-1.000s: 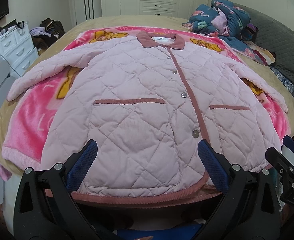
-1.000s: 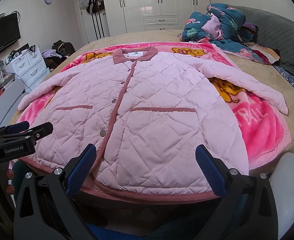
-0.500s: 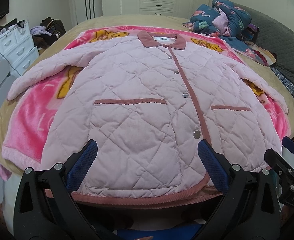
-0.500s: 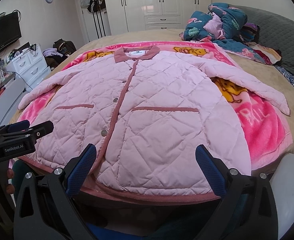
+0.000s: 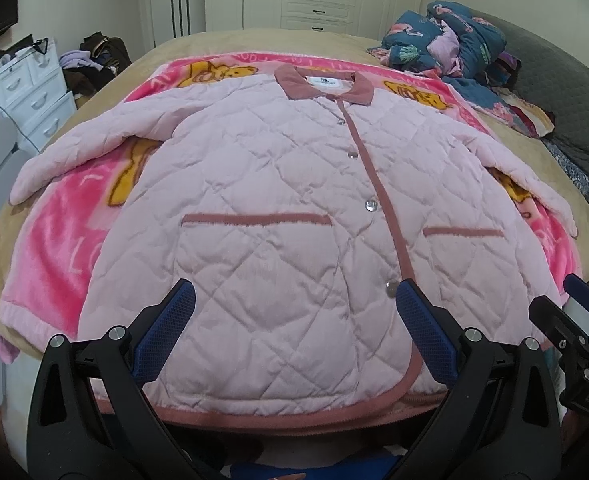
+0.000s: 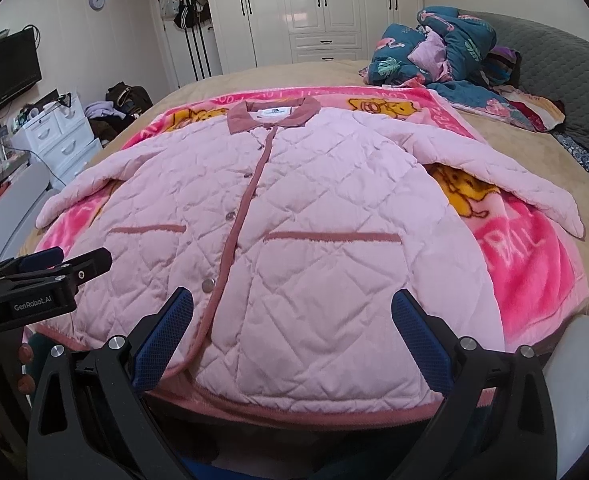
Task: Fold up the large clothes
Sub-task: 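Move the right gripper toward the cuff of the nearest jacket sleeve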
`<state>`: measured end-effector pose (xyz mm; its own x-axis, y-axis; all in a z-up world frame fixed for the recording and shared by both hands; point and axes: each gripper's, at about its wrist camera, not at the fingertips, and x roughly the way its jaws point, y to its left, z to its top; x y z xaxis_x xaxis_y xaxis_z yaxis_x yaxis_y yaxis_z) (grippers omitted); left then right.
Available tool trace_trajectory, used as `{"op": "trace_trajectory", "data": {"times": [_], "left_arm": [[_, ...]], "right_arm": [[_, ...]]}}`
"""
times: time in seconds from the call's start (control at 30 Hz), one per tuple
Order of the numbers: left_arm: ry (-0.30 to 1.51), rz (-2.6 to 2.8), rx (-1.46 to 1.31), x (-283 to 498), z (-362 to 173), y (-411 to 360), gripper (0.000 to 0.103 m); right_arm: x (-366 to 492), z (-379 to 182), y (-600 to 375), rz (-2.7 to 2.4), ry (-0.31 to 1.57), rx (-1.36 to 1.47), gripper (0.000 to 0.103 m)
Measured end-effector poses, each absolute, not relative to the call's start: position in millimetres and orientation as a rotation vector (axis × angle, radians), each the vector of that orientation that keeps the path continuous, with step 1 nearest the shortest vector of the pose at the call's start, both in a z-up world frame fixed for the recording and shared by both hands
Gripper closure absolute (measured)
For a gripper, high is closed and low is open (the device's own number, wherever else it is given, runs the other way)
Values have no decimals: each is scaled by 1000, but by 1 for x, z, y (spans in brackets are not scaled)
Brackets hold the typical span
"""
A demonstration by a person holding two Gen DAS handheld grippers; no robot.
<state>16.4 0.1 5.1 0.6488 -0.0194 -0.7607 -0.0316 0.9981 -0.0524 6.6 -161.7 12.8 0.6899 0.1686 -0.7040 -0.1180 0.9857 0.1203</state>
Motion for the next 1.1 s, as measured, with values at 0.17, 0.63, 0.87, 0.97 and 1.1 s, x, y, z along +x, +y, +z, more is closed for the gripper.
{"op": "trace_trajectory", "data": {"times": [0.17,0.63,0.87,0.97,1.1], "left_arm": [[862,14,-76,31,11,0,9],[844,47,-114,65,29,4,9],[857,45,-128,85,35,3,9],[860,37,-129,95,39,1,9],[852,34,-130,108,47,-1,9]], "right_arm": [[20,14,-163,164,795,74,4],[69,30,-166,196,771,85,4],[95,46,-172,184,743,106,4],[107,53,-177,172,732,116,4],[121,63,-185,157,724,131,4]]}}
